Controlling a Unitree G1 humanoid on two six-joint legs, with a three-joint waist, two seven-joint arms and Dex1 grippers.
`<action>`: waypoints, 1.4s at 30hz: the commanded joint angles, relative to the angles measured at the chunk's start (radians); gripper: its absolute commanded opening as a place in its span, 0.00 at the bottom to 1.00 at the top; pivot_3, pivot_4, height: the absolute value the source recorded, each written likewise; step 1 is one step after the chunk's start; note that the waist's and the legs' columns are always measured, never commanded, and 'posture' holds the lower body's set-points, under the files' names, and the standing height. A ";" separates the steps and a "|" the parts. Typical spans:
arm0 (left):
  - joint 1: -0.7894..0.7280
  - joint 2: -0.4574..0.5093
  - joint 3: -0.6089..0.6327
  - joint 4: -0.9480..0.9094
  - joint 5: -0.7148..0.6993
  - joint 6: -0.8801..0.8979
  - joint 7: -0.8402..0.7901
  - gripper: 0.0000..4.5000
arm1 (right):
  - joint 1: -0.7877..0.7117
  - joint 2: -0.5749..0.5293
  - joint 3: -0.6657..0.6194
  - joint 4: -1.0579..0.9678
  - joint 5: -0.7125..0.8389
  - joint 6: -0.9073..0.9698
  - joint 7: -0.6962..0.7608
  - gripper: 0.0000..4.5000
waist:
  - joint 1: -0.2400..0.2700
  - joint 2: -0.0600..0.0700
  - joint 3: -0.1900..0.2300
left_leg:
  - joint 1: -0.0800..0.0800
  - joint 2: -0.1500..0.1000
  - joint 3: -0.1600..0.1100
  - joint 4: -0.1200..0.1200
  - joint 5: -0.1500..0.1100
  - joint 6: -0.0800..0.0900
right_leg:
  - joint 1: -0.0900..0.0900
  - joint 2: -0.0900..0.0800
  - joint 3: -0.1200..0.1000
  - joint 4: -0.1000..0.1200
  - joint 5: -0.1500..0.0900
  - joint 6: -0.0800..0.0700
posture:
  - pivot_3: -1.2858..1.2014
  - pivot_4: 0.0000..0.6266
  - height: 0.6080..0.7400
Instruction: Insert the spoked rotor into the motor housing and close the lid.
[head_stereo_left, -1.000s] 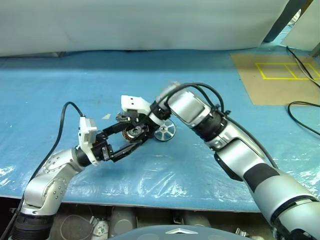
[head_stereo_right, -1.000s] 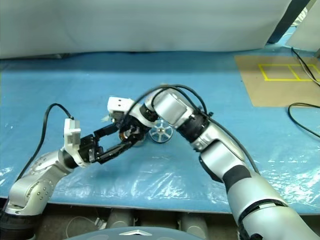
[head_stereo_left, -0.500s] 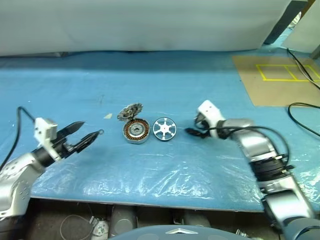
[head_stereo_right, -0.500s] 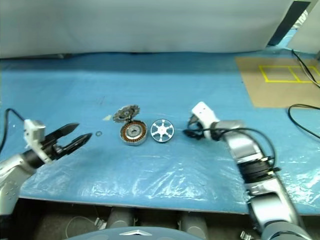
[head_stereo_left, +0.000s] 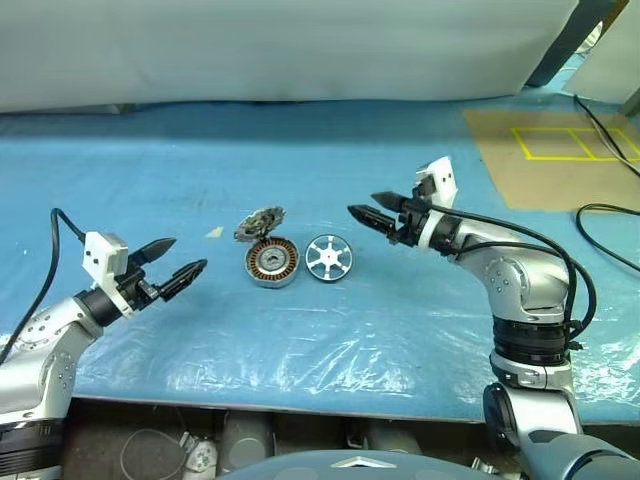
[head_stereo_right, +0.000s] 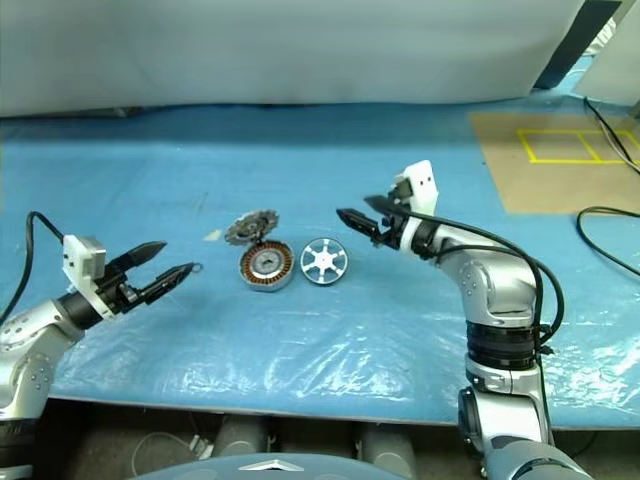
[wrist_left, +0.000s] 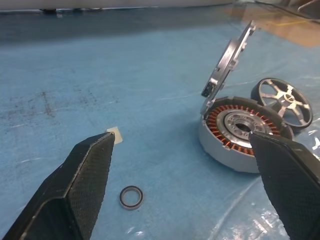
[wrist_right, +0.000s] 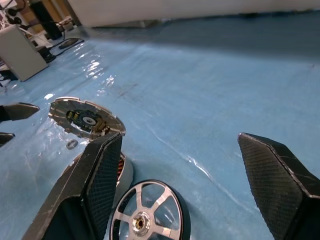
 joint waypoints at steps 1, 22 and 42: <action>-0.037 -0.012 -0.019 0.041 0.072 -0.085 0.021 1.00 | -0.025 -0.001 -0.013 -0.066 0.081 -0.012 0.011 0.87 | 0.005 0.000 0.000 | 0.000 0.000 0.000 0.000 0.000 0.000 | 0.000 0.000 0.000 0.000 0.000 0.000 | 0.52 0.24 1.00; -0.115 -0.105 -0.113 0.255 0.231 -0.099 0.160 1.00 | 0.004 -0.016 0.081 -0.002 0.043 -0.066 -0.133 0.87 | 0.009 0.000 0.000 | -0.001 0.000 0.000 -0.001 0.000 0.000 | 0.000 0.000 0.000 0.000 0.003 0.004 | 0.52 0.24 1.00; -0.174 -0.129 -0.134 0.411 0.282 -0.153 0.175 0.81 | 0.016 -0.032 0.116 0.025 0.009 -0.081 -0.171 0.87 | 0.009 0.000 0.000 | 0.000 -0.001 0.000 -0.001 0.000 0.000 | 0.000 -0.001 0.000 0.000 0.002 0.004 | 0.52 0.24 1.00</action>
